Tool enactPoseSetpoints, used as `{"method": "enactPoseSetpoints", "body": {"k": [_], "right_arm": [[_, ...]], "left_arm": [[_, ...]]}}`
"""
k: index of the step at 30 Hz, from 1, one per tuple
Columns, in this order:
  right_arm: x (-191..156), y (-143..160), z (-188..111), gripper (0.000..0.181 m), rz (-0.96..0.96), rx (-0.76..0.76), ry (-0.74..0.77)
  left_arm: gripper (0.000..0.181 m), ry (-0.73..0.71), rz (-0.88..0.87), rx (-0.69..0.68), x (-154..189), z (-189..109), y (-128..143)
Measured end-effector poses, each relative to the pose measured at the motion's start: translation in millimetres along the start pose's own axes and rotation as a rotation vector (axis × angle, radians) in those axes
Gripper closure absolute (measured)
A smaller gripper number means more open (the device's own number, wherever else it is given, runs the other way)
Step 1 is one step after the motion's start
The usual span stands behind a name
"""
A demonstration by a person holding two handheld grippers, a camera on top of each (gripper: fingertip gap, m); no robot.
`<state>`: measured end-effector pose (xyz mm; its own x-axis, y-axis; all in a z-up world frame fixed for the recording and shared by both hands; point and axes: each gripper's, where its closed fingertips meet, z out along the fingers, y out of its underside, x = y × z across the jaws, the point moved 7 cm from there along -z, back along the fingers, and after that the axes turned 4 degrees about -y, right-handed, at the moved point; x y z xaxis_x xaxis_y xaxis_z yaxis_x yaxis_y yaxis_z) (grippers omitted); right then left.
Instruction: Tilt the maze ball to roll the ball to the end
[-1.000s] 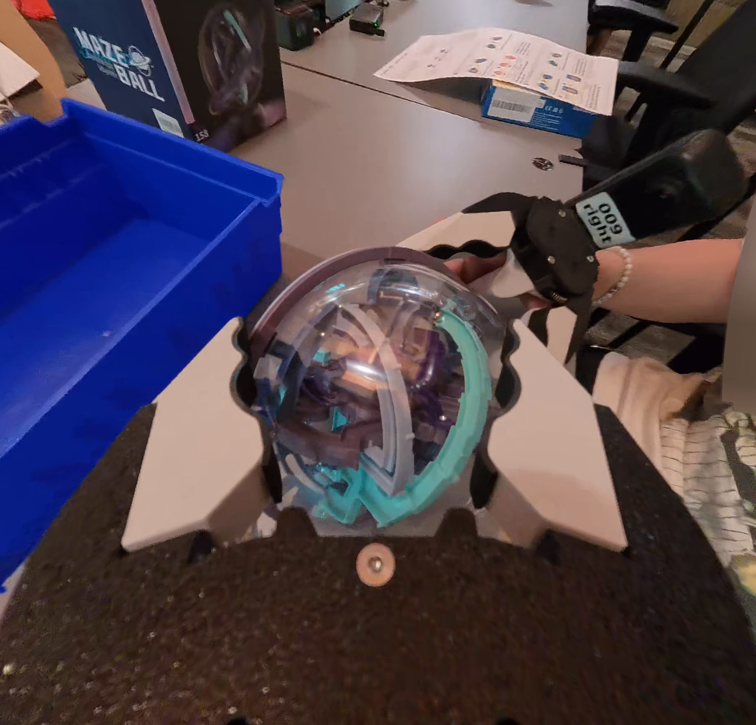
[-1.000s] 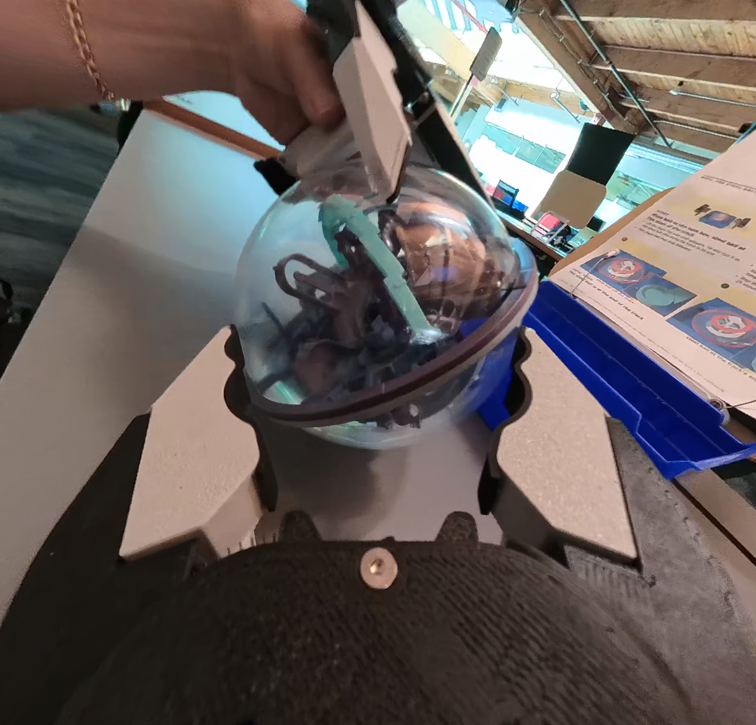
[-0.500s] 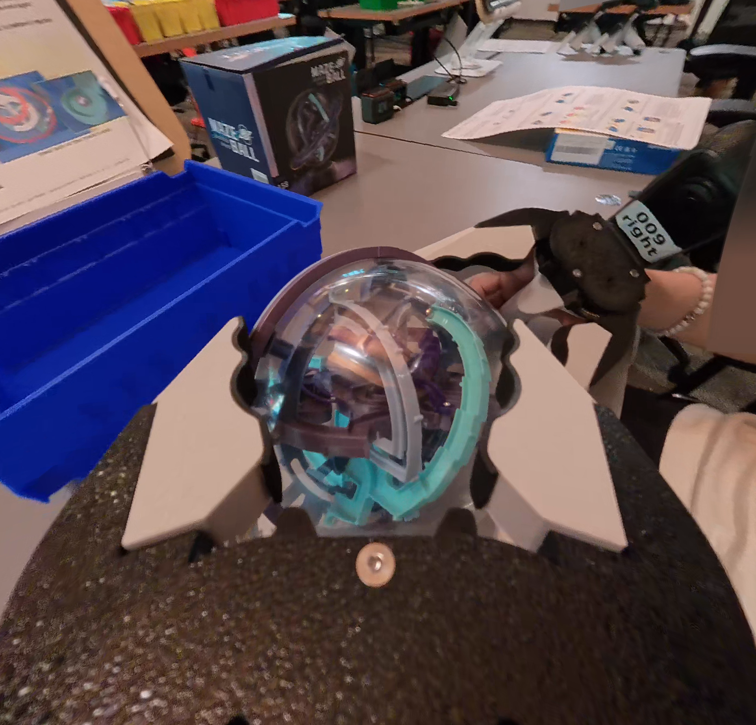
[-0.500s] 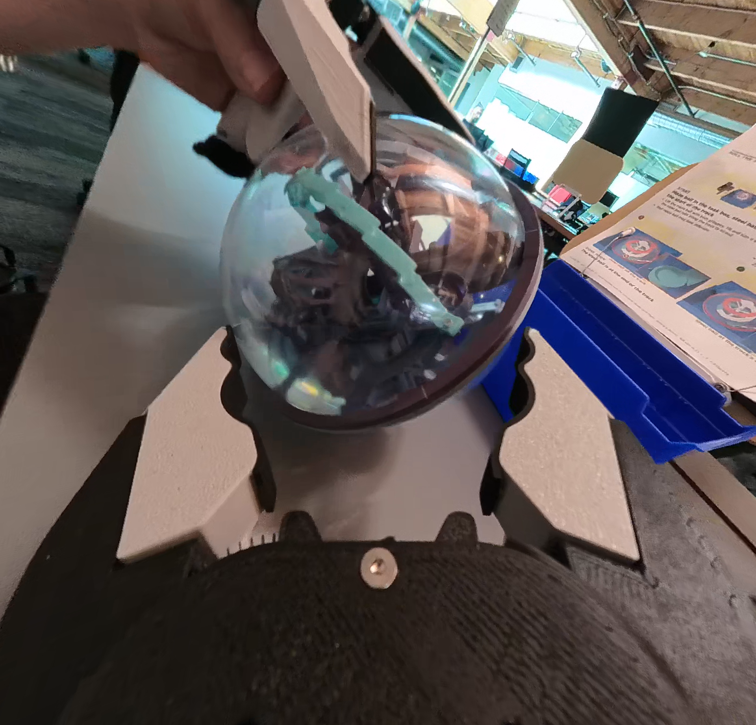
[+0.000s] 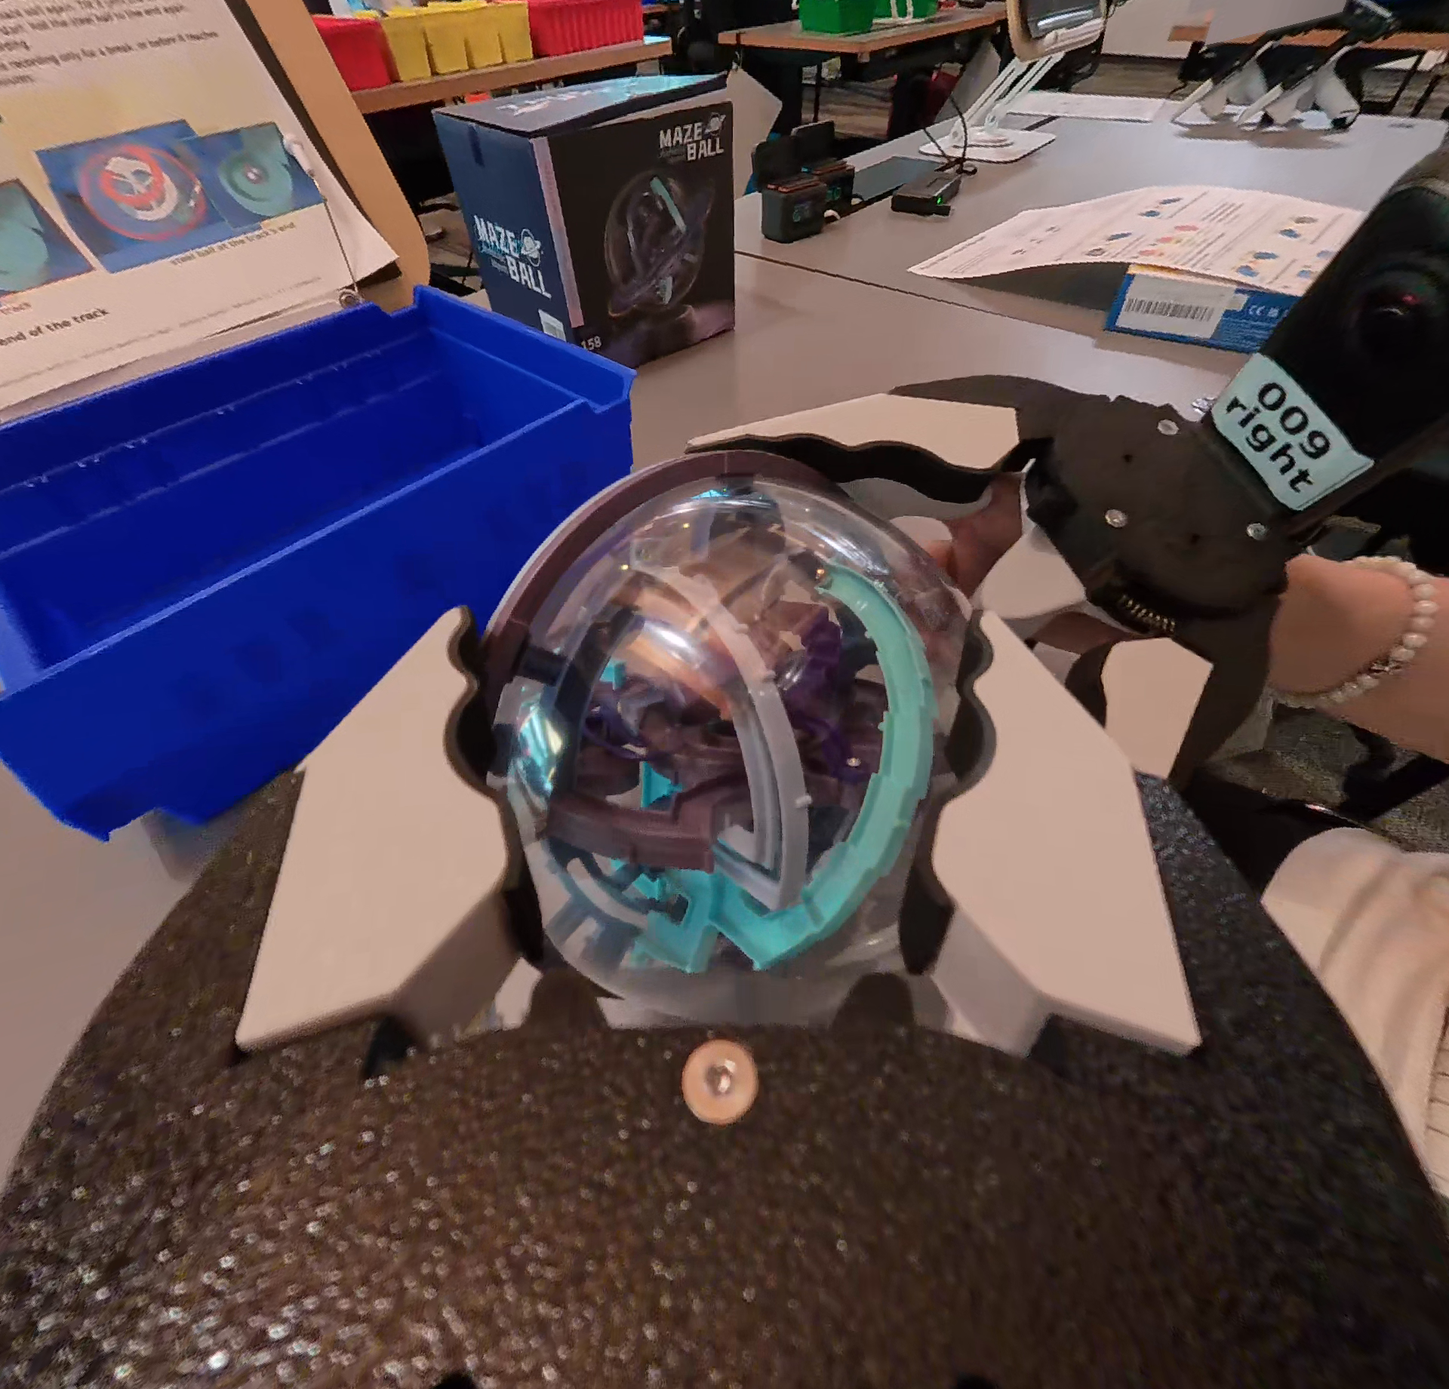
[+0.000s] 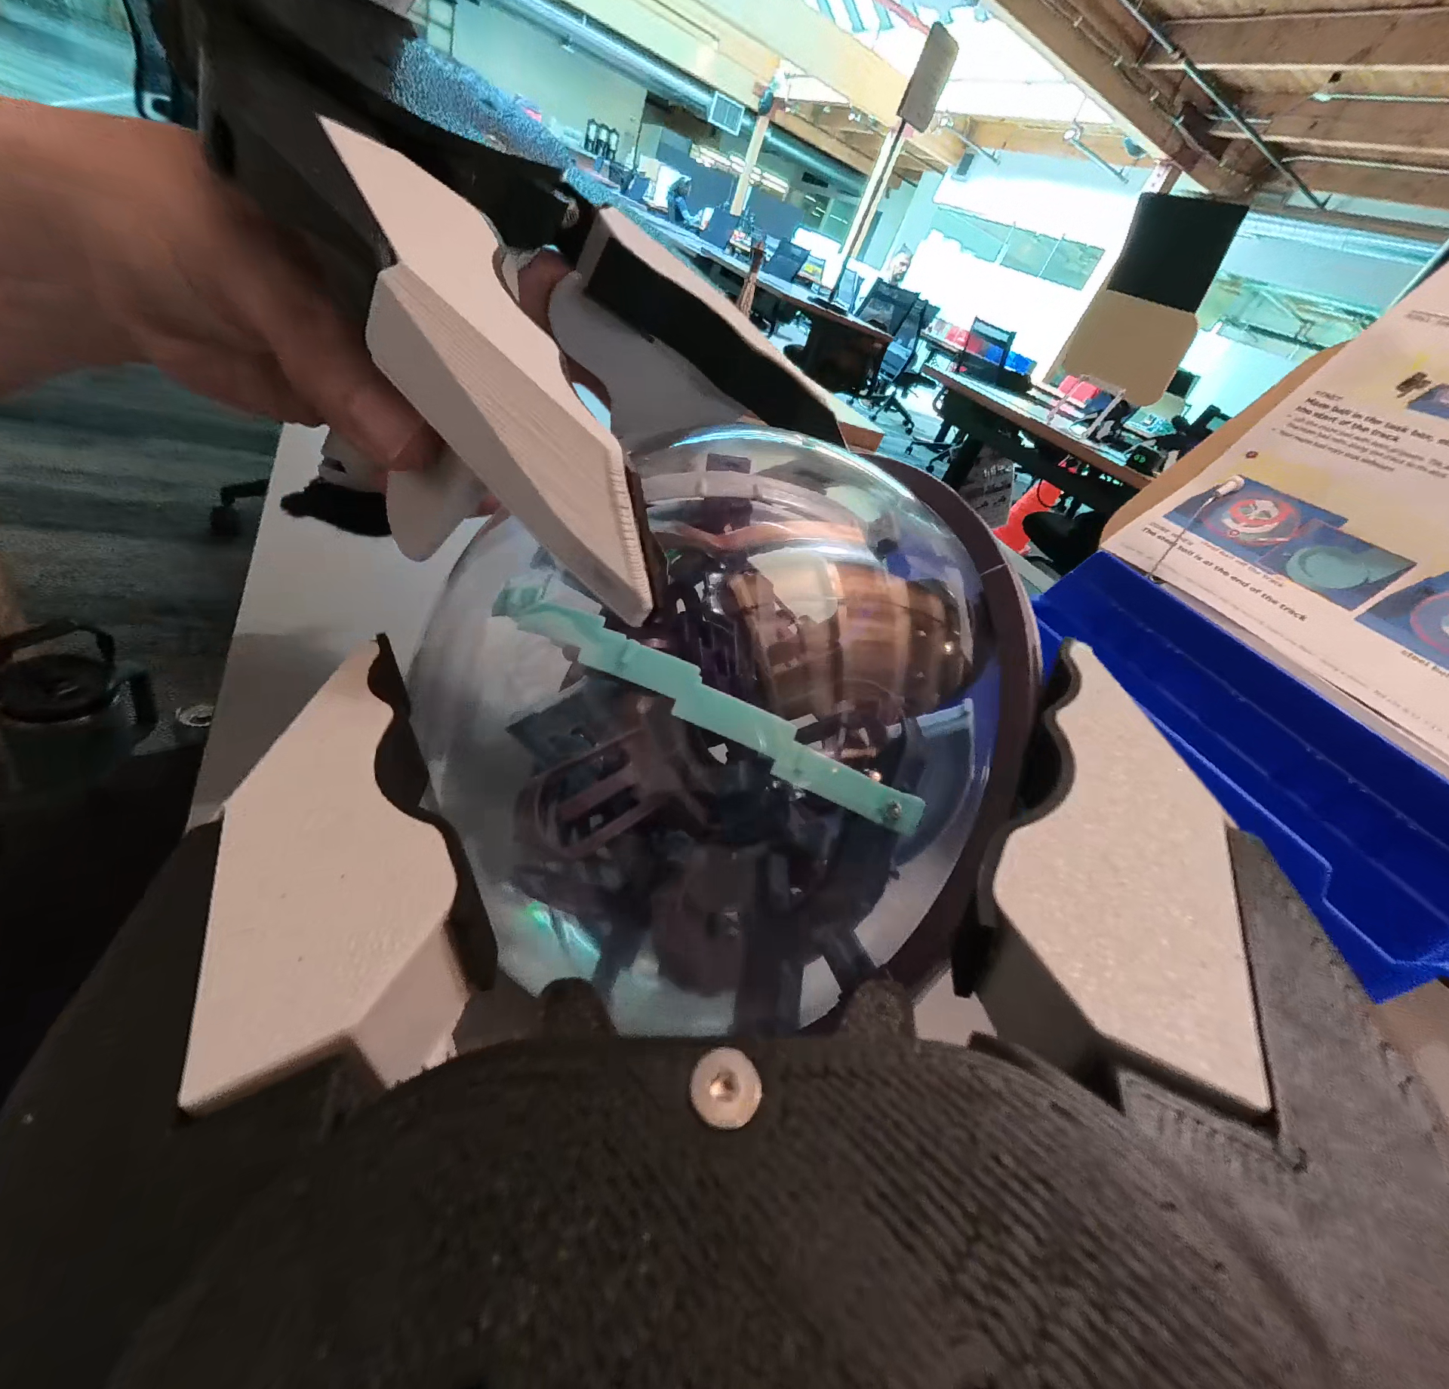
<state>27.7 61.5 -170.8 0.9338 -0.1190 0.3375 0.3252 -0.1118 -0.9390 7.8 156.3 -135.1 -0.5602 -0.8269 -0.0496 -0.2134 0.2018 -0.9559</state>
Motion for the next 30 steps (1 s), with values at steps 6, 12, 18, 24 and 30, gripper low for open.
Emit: {"method": "enactPoseSetpoints", "body": {"k": [6,12,18,24,30], "right_arm": [[-2.8,-0.3,-3.1,0.03,-0.03,-0.009,-0.021],[-6.8,0.6,-2.4,0.033,-0.091,-0.02,-0.016],[-8.7,8.5,-5.6,0.029,-0.077,-0.061,-0.003],[-16.9,17.6,-5.4,0.024,-0.009,-0.107,0.16],[-15.9,15.0,1.9,0.023,-0.036,-0.104,0.129]], "left_arm": [[0.061,0.095,0.079,-0.094,-1.6,-5.4,-0.8],[0.062,0.362,0.044,-0.214,-25.5,7.3,-7.8],[0.053,0.371,-0.035,-0.242,-21.0,15.3,-0.7],[0.053,0.185,-0.142,-0.087,-14.5,7.1,7.5],[0.056,0.1,-0.153,-0.036,-15.4,-7.3,14.5]]}}
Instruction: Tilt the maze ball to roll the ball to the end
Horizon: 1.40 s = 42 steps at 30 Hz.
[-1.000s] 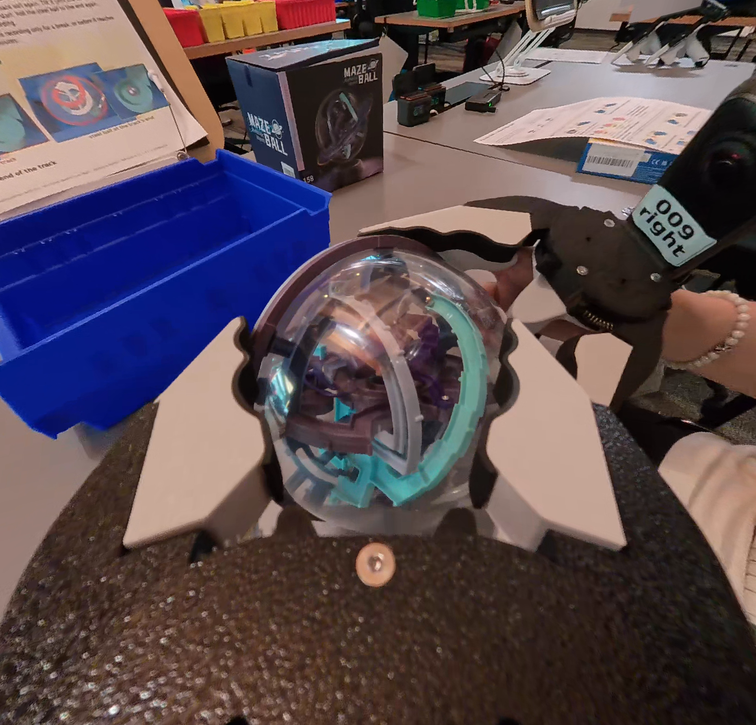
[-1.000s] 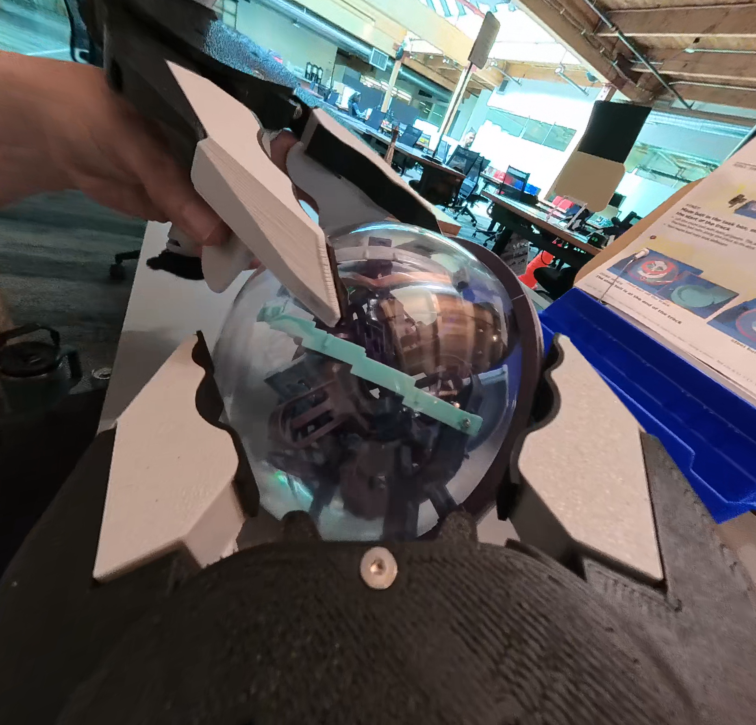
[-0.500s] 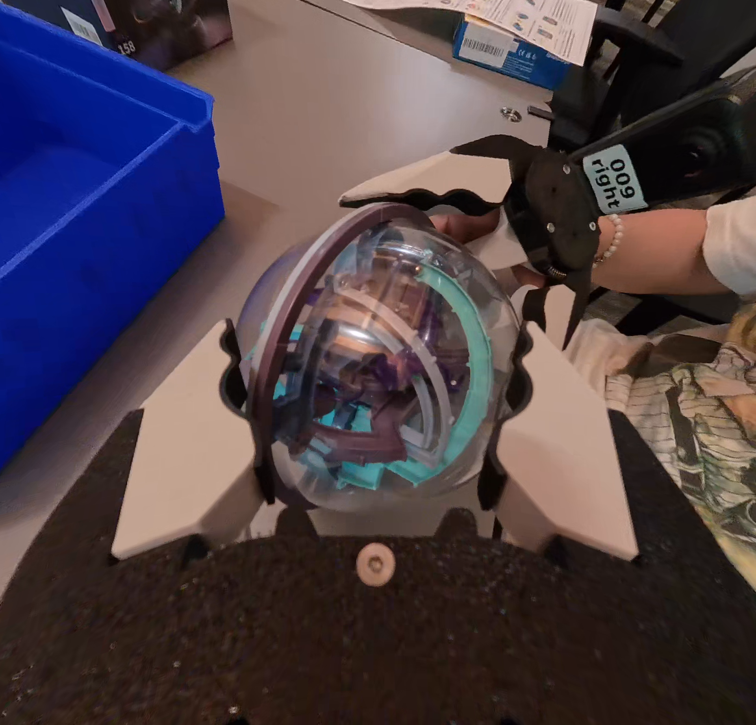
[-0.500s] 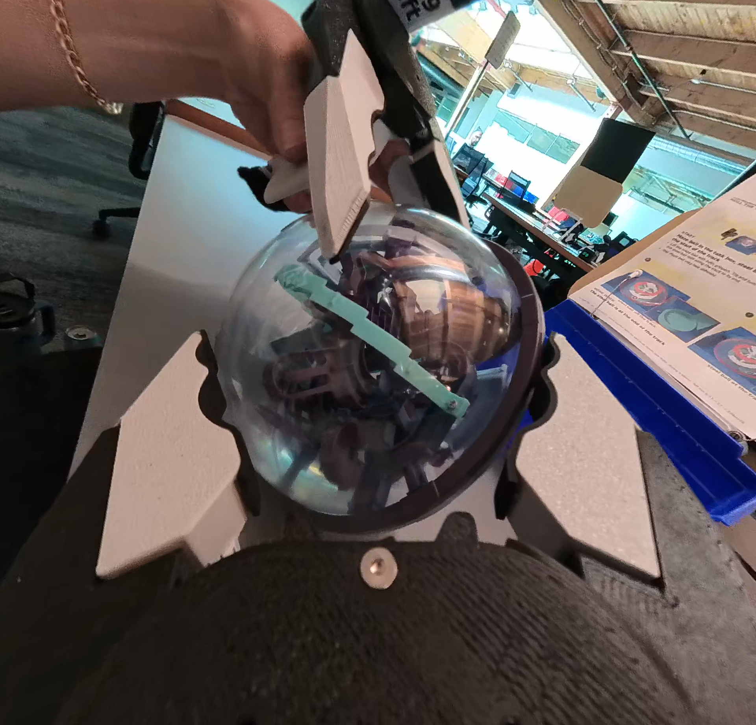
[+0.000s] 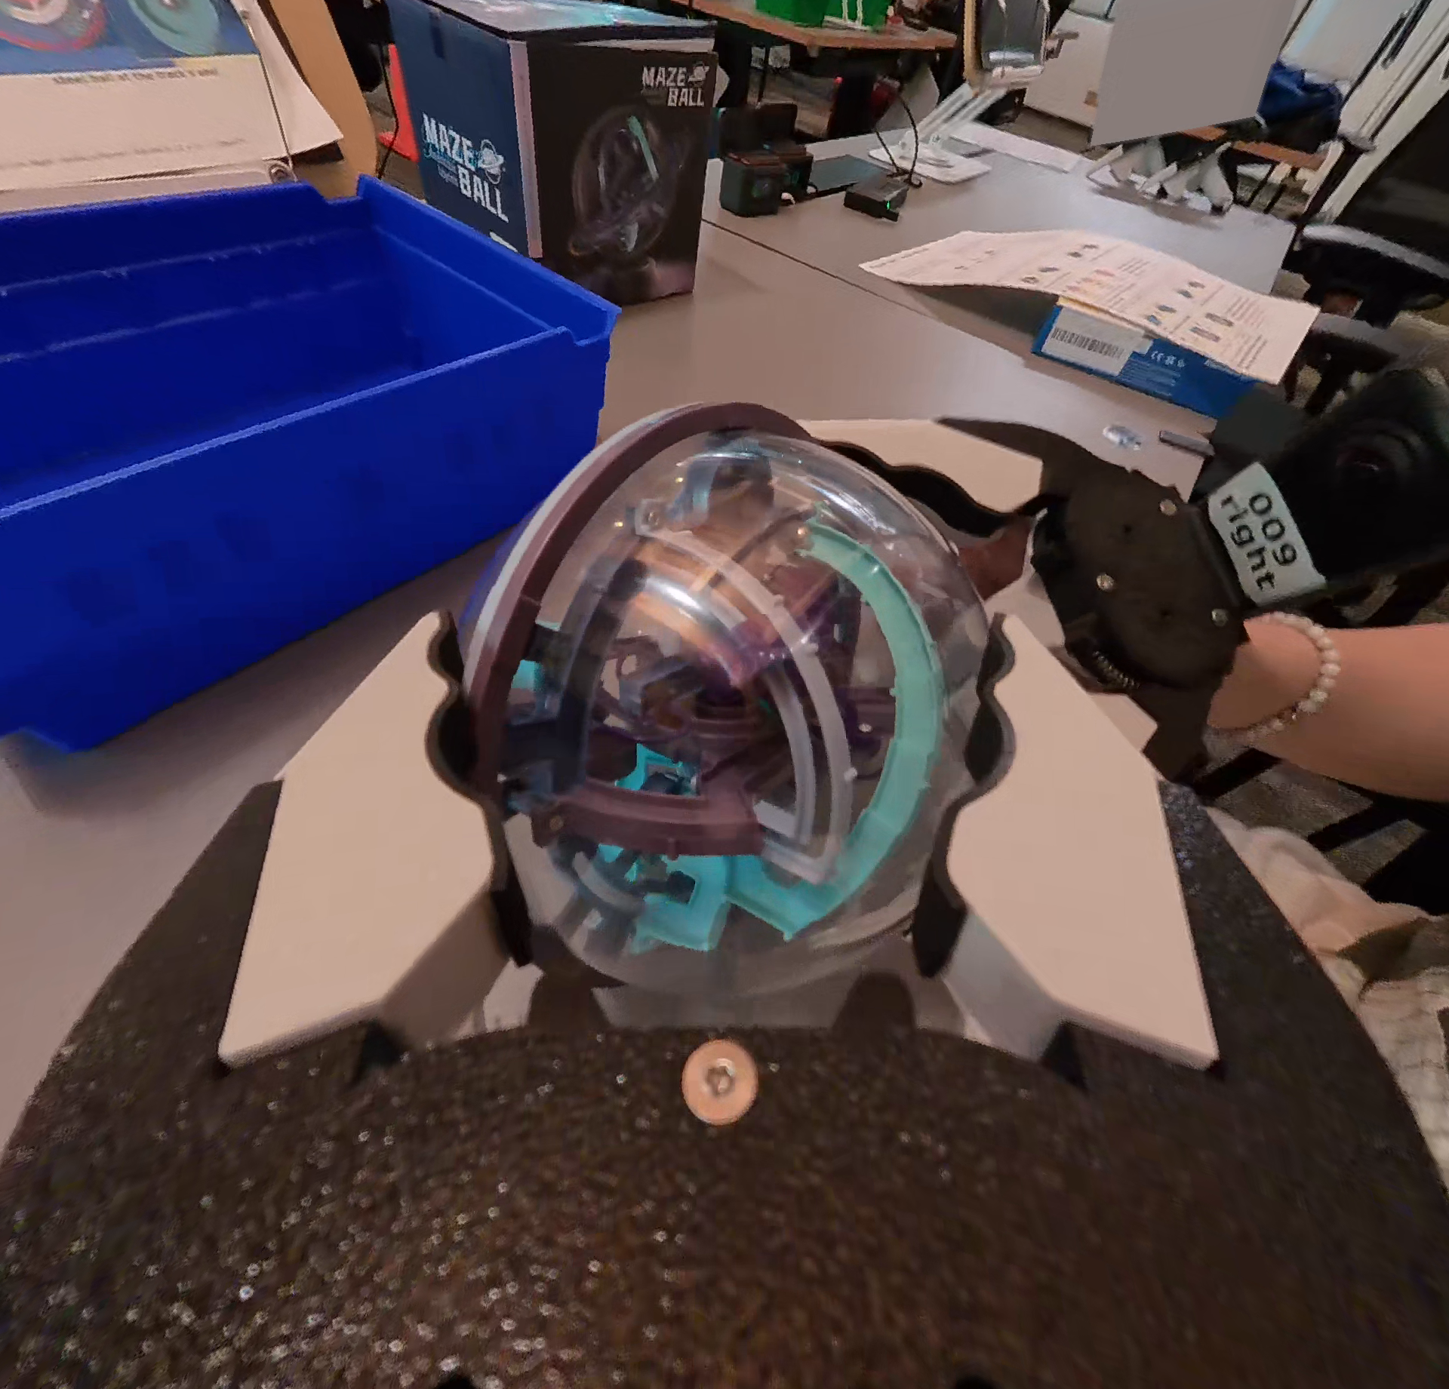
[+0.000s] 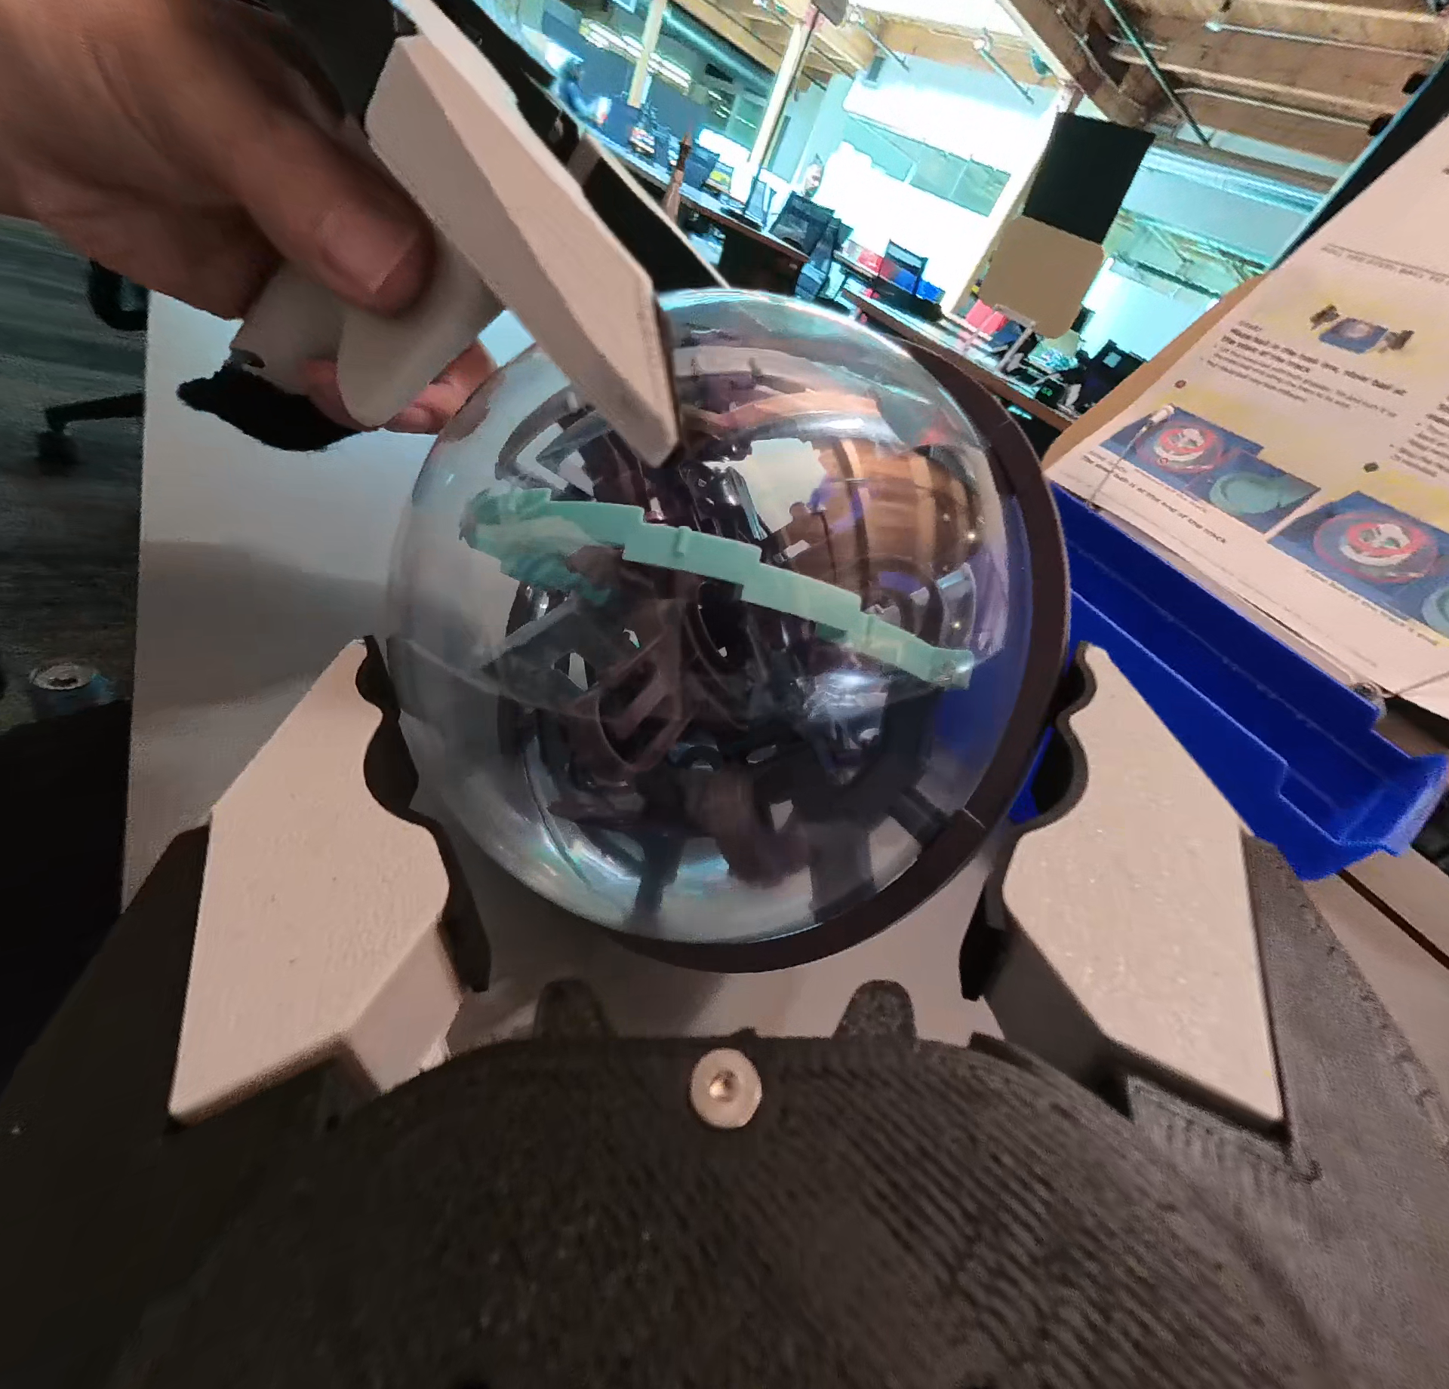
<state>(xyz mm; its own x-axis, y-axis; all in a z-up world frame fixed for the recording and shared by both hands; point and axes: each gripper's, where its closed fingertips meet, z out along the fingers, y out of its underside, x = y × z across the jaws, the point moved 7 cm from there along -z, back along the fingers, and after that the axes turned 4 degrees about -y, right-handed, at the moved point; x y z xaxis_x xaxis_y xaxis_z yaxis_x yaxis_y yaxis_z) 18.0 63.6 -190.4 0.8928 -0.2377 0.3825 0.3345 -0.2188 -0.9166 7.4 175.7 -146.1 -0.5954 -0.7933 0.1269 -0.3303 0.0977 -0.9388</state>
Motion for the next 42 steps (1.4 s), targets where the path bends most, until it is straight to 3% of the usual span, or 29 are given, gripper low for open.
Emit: {"method": "enactPoseSetpoints", "body": {"k": [6,10,15,17,20,25,32,37,42], "right_arm": [[4.6,2.6,1.8,0.024,-0.066,-0.002,-0.047],[2.6,5.9,1.5,0.032,-0.17,-0.044,-0.041],[3.4,13.4,3.6,0.027,-0.066,-0.118,-0.014],[0.5,18.9,3.6,0.023,0.017,-0.189,-0.013],[-1.8,17.0,1.3,0.023,0.044,-0.179,-0.037],[4.0,20.6,2.2,0.023,-0.015,-0.155,-0.121],[16.6,19.1,-5.7,0.023,-0.115,-0.051,-0.265],[19.7,19.9,-6.3,0.025,-0.132,-0.035,-0.272],[23.7,21.9,-9.3,0.027,-0.166,-0.057,-0.289]], "left_arm": [[0.042,0.067,0.179,-0.205,-2.3,-0.2,3.6],[0.042,0.181,0.156,-0.302,-19.4,5.3,-5.5],[0.04,0.215,0.135,-0.312,-18.1,13.8,-7.3],[0.04,0.183,0.154,-0.281,-9.3,13.8,-4.0],[0.038,0.123,0.142,-0.211,-1.6,11.0,-0.9],[0.038,0.003,0.14,-0.12,6.4,8.0,3.2],[0.042,0.089,0.309,-0.265,6.2,-0.1,15.9],[0.047,0.236,0.265,-0.274,-9.1,2.4,9.6],[0.034,0.148,0.336,-0.314,0.6,14.8,15.8]]}}
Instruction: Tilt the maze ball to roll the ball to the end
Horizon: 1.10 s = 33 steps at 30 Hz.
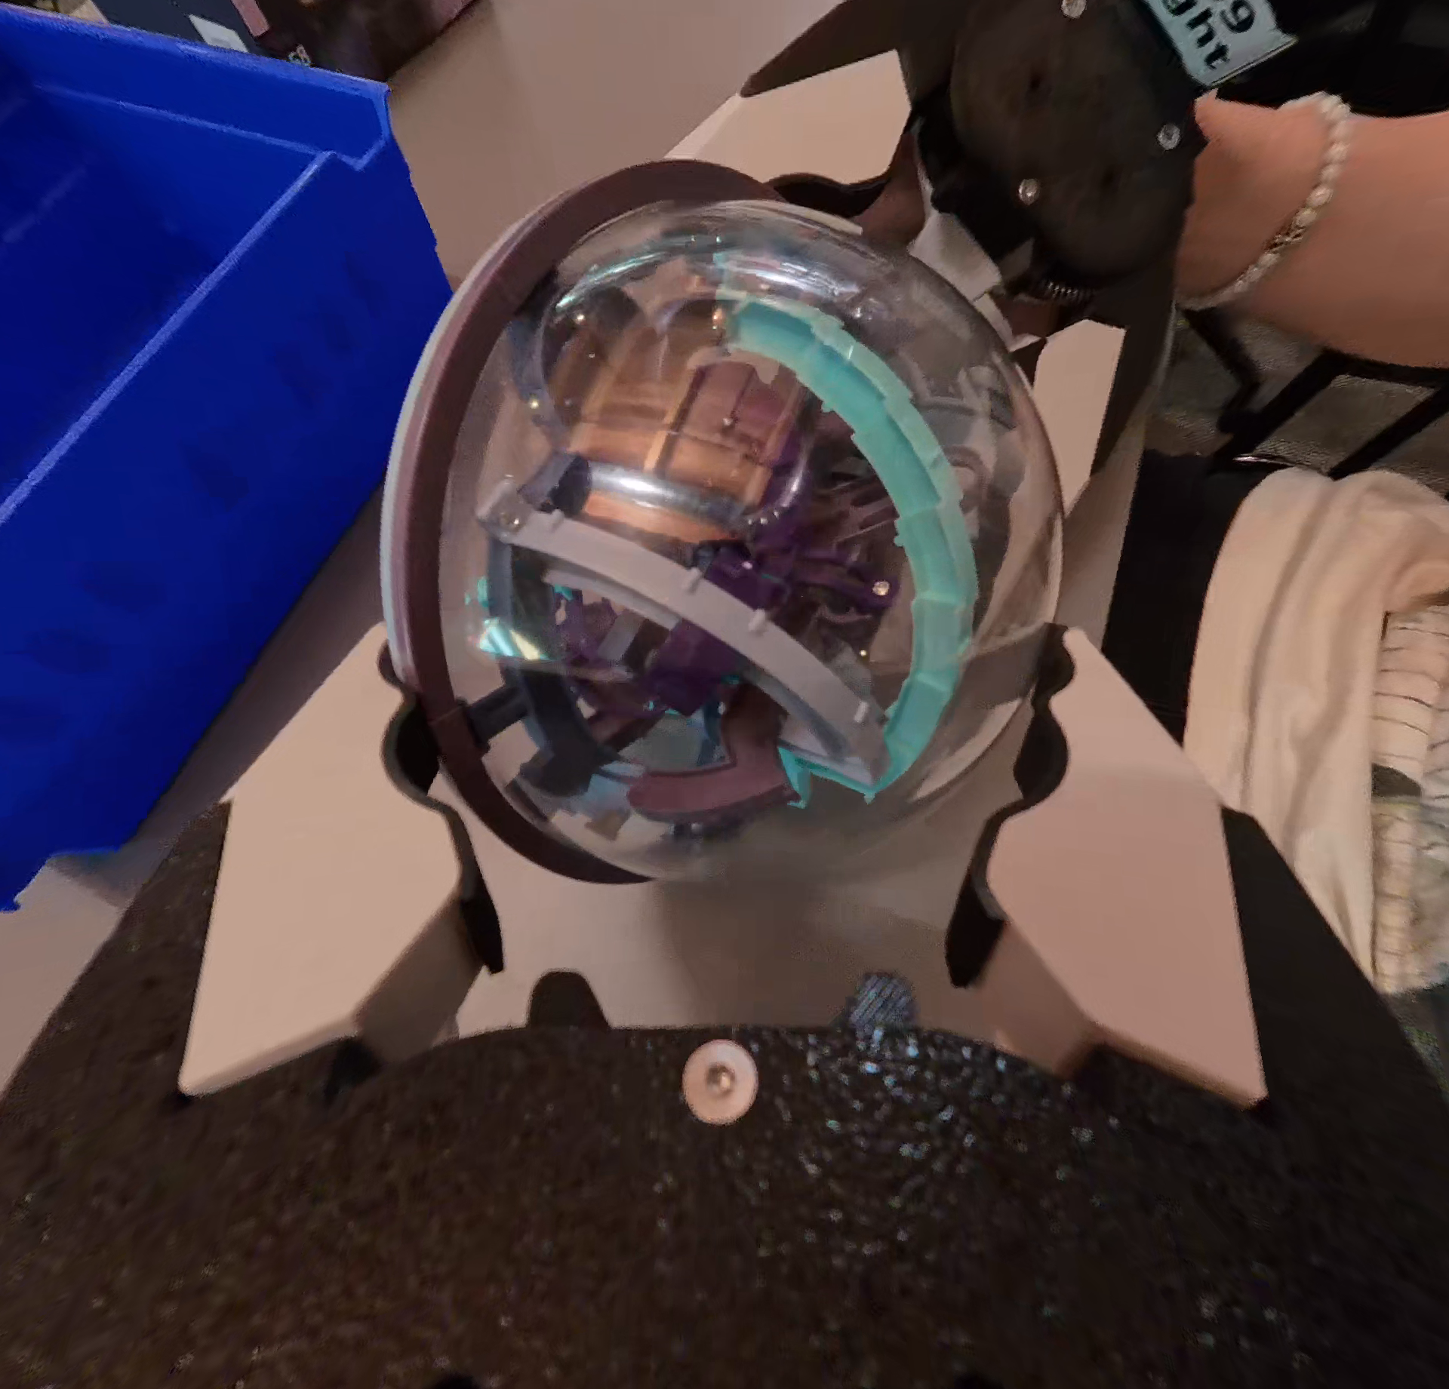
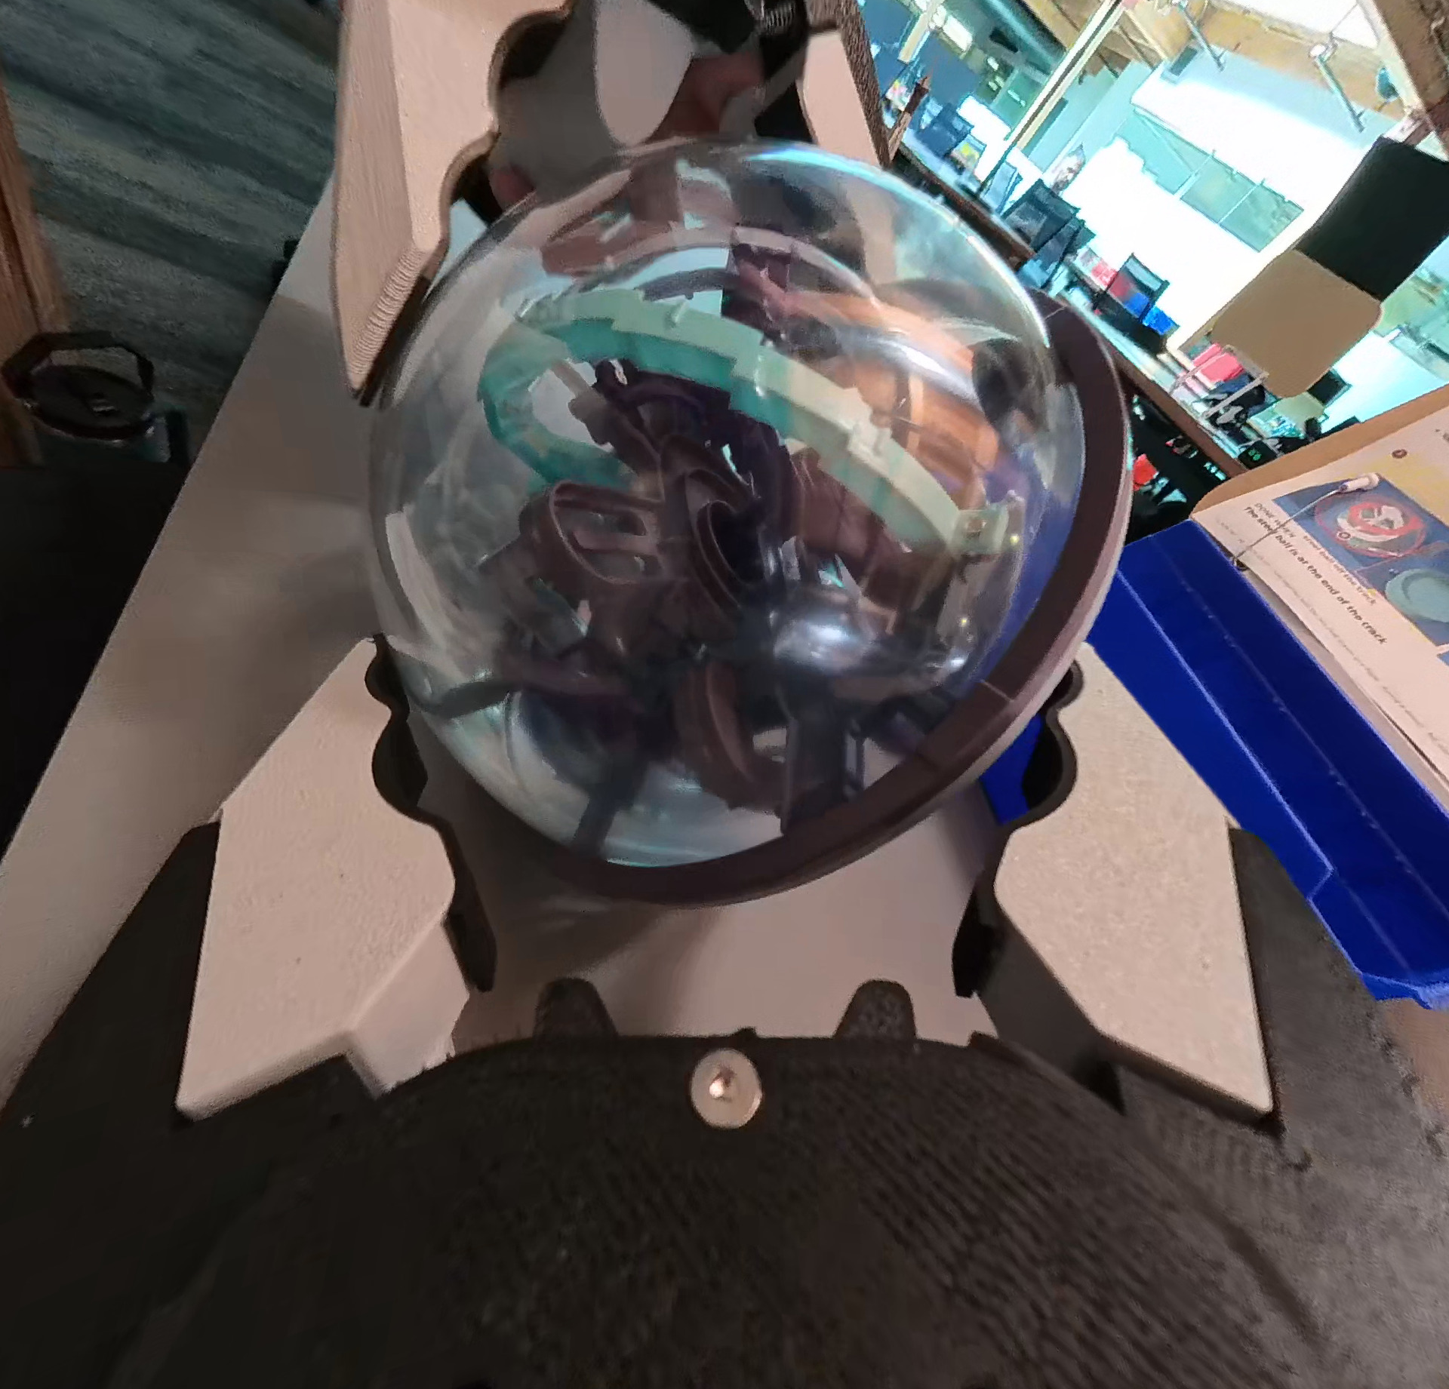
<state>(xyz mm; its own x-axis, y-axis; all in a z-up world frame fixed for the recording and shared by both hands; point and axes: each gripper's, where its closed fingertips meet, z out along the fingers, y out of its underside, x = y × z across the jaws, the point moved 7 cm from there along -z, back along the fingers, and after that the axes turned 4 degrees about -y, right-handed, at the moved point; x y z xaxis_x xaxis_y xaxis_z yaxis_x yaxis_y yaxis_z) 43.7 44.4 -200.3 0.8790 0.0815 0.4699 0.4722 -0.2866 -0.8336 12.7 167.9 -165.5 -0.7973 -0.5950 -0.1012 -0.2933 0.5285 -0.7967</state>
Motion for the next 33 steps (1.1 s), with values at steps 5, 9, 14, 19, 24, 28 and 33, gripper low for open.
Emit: {"method": "enactPoseSetpoints", "body": {"k": [5,9,14,19,24,28,33], "right_arm": [[-2.1,0.0,-7.1,0.024,0.062,-0.027,0.014],[-4.8,3.1,-16.3,0.024,0.099,-0.012,0.011],[-1.7,5.5,-21.8,0.024,0.055,0.028,-0.03],[-0.9,1.0,-23.7,0.024,-0.071,0.021,-0.046],[1.8,-0.1,-18.0,0.025,-0.045,0.023,-0.051],[2.1,5.3,-22.8,0.026,-0.07,-0.016,-0.039],[4.7,13.0,-36.1,0.034,-0.021,-0.043,-0.01]], "left_arm": [[0.034,-0.071,-0.044,0.014,11.3,6.1,-5.8],[0.034,-0.12,-0.066,0.062,23.8,10.7,-9.8],[0.038,-0.122,0.019,0.016,27.5,11.0,-6.9],[0.06,0.022,-0.144,0.204,14.9,-8.7,-24.7],[0.049,0.021,-0.127,0.204,9.7,4.1,-29.6],[0.049,-0.006,-0.111,0.163,13.9,7.6,-35.9],[0.049,-0.085,-0.153,0.119,18.2,10.8,-41.3]]}}
